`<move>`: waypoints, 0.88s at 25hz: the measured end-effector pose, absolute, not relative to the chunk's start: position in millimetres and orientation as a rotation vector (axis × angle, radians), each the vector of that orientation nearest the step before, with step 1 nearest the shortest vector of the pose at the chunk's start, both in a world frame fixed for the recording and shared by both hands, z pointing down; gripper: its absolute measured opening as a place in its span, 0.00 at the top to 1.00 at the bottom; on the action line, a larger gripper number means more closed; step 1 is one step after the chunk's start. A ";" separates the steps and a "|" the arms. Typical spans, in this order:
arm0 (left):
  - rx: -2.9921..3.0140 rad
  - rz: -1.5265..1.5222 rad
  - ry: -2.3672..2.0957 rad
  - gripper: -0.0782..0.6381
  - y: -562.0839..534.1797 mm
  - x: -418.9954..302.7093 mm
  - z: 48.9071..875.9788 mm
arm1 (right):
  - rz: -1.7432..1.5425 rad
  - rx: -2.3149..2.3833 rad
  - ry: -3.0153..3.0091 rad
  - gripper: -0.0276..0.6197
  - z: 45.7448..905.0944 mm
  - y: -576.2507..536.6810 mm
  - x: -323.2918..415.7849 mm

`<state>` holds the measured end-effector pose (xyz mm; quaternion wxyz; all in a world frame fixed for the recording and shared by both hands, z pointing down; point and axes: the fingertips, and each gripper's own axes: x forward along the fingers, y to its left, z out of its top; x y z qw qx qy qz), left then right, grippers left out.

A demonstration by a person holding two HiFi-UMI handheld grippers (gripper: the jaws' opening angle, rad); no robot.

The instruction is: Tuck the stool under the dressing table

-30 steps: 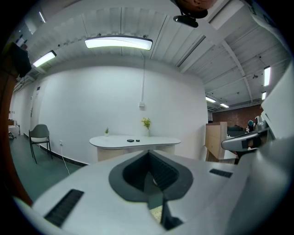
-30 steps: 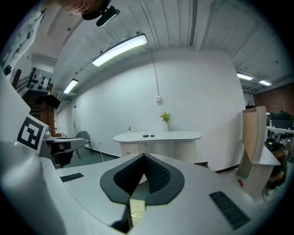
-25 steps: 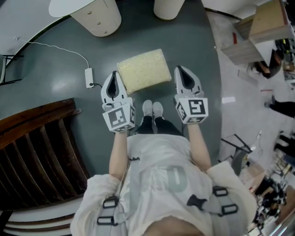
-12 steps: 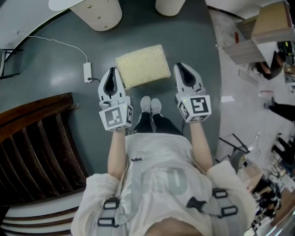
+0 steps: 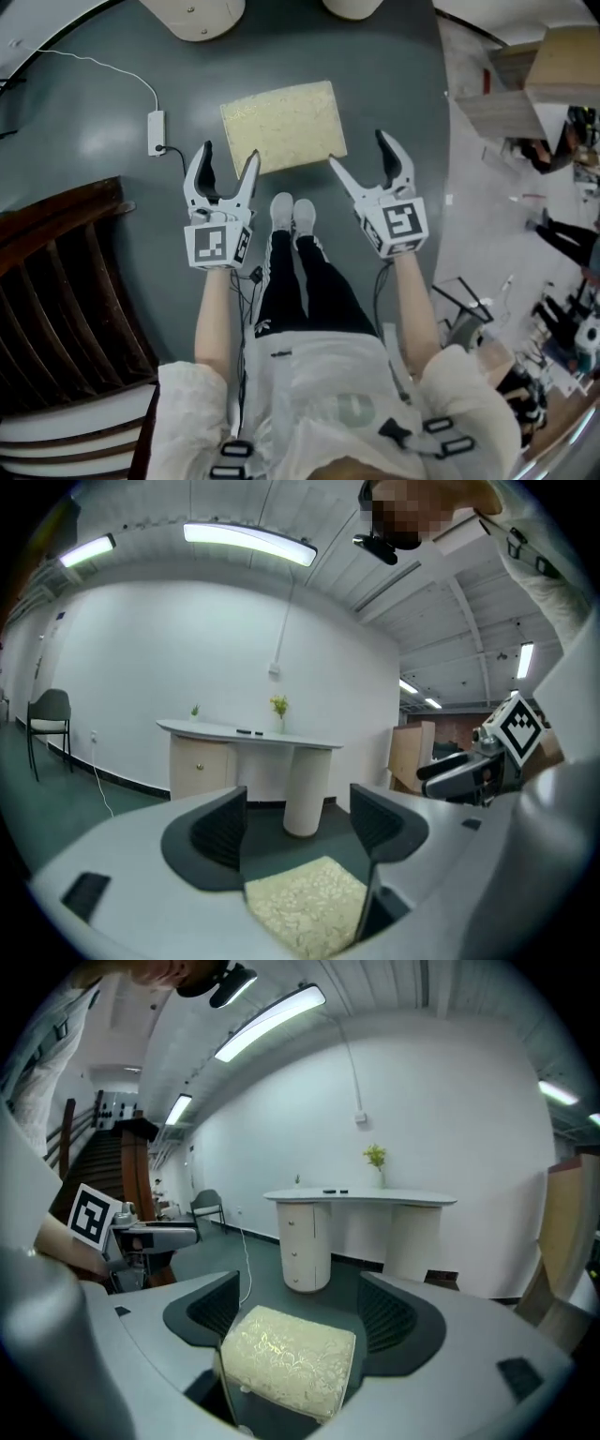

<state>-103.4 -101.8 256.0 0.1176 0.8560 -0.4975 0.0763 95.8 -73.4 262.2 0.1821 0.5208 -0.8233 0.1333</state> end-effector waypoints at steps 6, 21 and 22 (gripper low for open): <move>2.533 0.571 -1.302 0.40 -72.8 -110.0 396.2 | 0.405 1.196 -2.216 0.37 380.0 -52.9 85.0; 2.242 1.032 -1.128 0.39 -20.6 -157.8 662.8 | 0.520 1.114 -1.842 0.37 627.8 -22.7 164.6; 2.229 1.044 -1.122 0.39 -19.4 -158.6 671.5 | 0.528 1.099 -1.826 0.37 639.6 -19.0 167.2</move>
